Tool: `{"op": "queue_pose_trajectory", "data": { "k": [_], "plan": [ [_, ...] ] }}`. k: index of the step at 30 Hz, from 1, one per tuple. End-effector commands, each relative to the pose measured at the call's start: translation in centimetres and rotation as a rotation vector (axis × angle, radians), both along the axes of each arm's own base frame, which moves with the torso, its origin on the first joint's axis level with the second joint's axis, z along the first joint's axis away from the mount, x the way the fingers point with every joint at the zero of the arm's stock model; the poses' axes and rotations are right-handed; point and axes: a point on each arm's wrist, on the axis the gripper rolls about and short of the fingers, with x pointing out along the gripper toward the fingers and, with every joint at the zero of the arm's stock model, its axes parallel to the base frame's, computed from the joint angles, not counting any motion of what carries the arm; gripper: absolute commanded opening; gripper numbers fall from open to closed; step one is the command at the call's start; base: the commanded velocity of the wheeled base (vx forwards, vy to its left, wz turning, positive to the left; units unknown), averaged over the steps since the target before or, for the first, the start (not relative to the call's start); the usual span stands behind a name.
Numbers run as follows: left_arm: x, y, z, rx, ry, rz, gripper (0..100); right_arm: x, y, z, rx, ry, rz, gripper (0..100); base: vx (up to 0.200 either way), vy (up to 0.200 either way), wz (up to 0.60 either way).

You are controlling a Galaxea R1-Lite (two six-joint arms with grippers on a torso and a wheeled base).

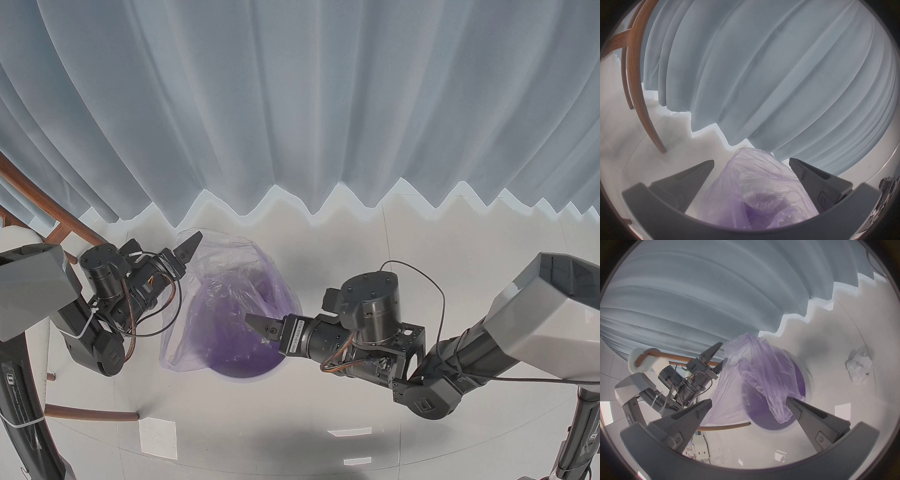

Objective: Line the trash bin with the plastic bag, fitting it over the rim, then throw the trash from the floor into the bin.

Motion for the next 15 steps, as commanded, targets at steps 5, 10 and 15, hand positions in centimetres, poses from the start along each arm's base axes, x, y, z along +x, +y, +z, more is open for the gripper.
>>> {"op": "queue_pose_trajectory", "data": {
  "k": [5,10,15],
  "plan": [
    [-1.1,0.2,2.3,-0.002,-0.059,-0.018,100,0.5,-0.7,2.2,-0.051,-0.033,-0.096,100,0.0,0.0,0.0],
    [-3.9,0.3,5.1,0.005,-0.105,-0.1,100,0.3,-4.0,6.3,0.007,-0.105,-0.157,100,0.0,0.0,0.0],
    [-6.7,-0.1,7.1,0.068,-0.103,-0.155,100,-2.1,-7.6,8.5,0.025,-0.12,-0.183,100,0.0,0.0,0.0]
  ]
}}
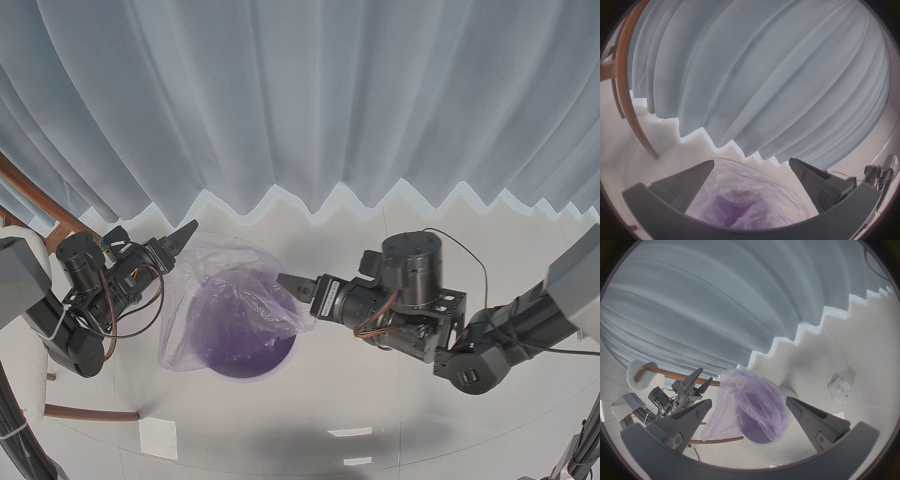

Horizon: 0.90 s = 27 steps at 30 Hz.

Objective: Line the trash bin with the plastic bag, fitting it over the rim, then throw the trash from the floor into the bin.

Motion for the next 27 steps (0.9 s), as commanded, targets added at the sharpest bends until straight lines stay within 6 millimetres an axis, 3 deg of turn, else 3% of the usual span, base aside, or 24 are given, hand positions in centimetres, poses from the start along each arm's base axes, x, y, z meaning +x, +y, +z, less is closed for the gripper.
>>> {"op": "queue_pose_trajectory", "data": {
  "k": [1,4,5,7,13,19,23,26,27],
  "plan": [
    [-3.9,-0.1,3.8,0.064,-0.071,-0.06,100,-2.7,-4.9,3.8,0.042,-0.05,-0.048,100,0.0,0.0,0.0],
    [-4.7,0.1,4.4,0.084,-0.099,-0.073,100,-3.4,-5.9,3.6,0.037,-0.043,-0.056,100,0.0,0.0,0.0],
    [-6.1,0.1,5.5,0.093,-0.133,-0.1,100,-4.1,-6.7,3.3,0.029,-0.039,-0.053,100,0.0,0.0,0.0],
    [-7.0,-0.1,5.9,0.097,-0.134,-0.115,100,-4.5,-6.9,2.7,0.005,-0.027,-0.043,100,0.0,0.0,0.0],
    [-8.4,-0.7,6.3,0.131,-0.15,-0.151,100,-5.1,-7.6,1.1,-0.078,-0.019,-0.035,100,0.0,0.0,0.0],
    [-11.5,-0.7,6.1,0.252,-0.228,-0.323,100,-5.3,-8.9,0.7,-0.077,-0.077,-0.054,100,0.0,0.0,0.0],
    [-11.6,-2.5,6.4,0.285,-0.272,-0.404,100,-5.2,-9.3,0.5,-0.08,-0.11,-0.064,100,0.0,0.0,0.0],
    [-10.4,-3.8,5.7,0.333,-0.248,-0.447,100,-5.1,-9.4,0.6,-0.078,-0.124,-0.065,100,0.0,0.0,0.0],
    [-8.9,-4.3,5.2,0.413,-0.243,-0.447,100,-5.1,-9.4,0.6,-0.078,-0.128,-0.064,100,0.0,0.0,0.0]
  ]
}}
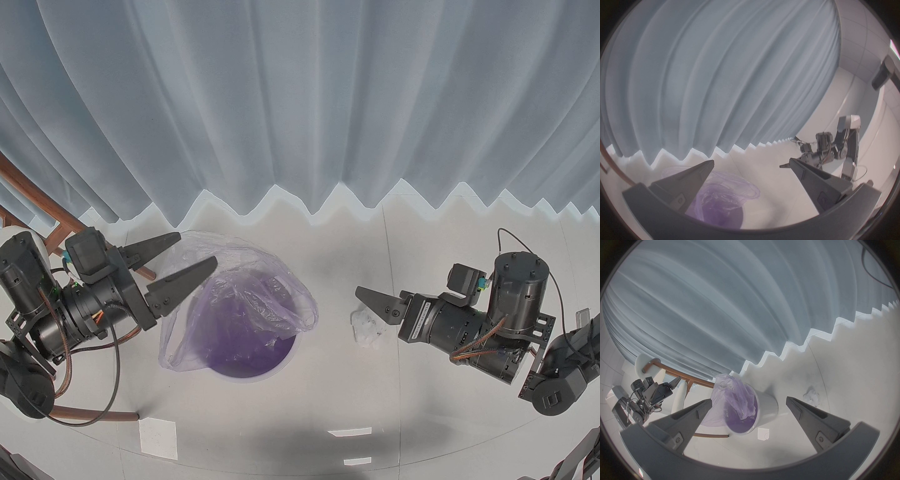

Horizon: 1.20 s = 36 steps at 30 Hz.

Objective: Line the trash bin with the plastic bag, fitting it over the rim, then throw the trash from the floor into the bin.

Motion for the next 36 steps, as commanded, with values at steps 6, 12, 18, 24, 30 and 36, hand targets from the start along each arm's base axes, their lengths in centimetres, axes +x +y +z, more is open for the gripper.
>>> {"op": "queue_pose_trajectory", "data": {
  "k": [6,12,18,24,30,36],
  "plan": [
    [5.7,-1.3,-3.4,0.375,-0.055,0.001,100,-0.2,-0.4,-0.6,-0.021,-0.004,0.0,100,0.0,0.0,0.0],
    [6.5,0.3,-5.0,0.508,-0.037,0.027,100,-0.6,-0.2,-1.0,-0.043,0.004,0.017,100,0.0,0.0,0.0],
    [7.6,0.5,-5.4,0.525,-0.001,0.032,100,-0.5,-0.1,-1.2,-0.047,0.008,0.019,100,0.0,0.0,0.0],
    [9.3,0.2,-6.7,0.537,0.033,0.022,100,-0.5,-0.1,-1.3,-0.048,0.01,0.019,100,0.0,0.0,0.0],
    [10.2,0.0,-8.0,0.561,0.046,0.01,100,-0.5,-0.1,-1.3,-0.049,0.011,0.019,100,0.0,0.0,0.0],
    [10.5,0.0,-9.4,0.594,0.068,0.001,0,-0.4,0.0,-1.5,-0.052,0.014,0.017,100,0.0,0.0,0.0]
  ]
}}
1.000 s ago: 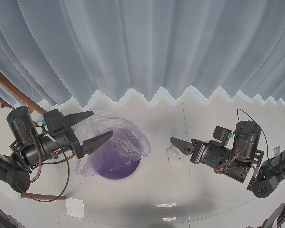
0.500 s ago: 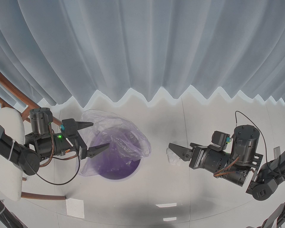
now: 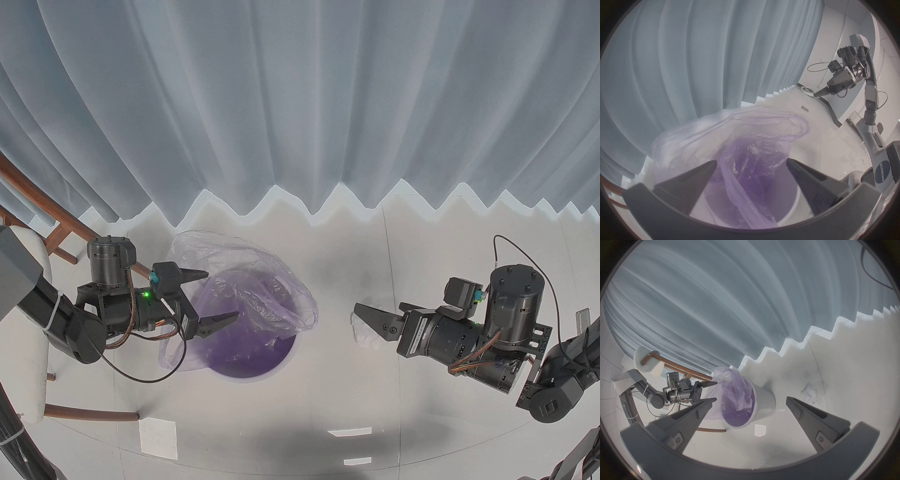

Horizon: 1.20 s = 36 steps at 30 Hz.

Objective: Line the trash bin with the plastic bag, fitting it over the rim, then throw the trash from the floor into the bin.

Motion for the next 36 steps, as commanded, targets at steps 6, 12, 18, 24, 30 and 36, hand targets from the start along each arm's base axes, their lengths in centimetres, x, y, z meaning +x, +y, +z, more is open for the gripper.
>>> {"op": "queue_pose_trajectory", "data": {
  "k": [6,12,18,24,30,36],
  "plan": [
    [0.3,-0.2,-1.2,0.019,0.029,0.0,0,0.1,0.0,0.0,0.004,-0.008,0.0,100,0.0,0.0,0.0],
    [-2.1,-0.5,-1.1,0.026,0.038,-0.013,0,0.1,-0.2,0.5,0.027,-0.054,-0.005,100,0.0,0.0,0.0],
    [-7.1,-0.3,-1.1,0.038,0.087,-0.049,0,0.3,-0.6,0.1,0.014,-0.044,-0.018,100,0.0,0.0,0.0],
    [-11.9,-0.8,-3.2,0.075,0.202,-0.126,0,0.5,-0.7,-0.2,0.003,-0.037,-0.023,100,0.0,0.0,0.0],
    [-12.2,-1.5,-5.1,0.122,0.282,-0.146,0,0.3,-0.9,-0.4,-0.023,-0.044,-0.02,100,0.0,0.0,0.0],
    [-12.0,-2.9,-8.0,0.218,0.369,-0.161,0,0.8,-1.5,0.0,-0.015,-0.058,-0.049,100,0.0,0.0,0.0]
  ]
}}
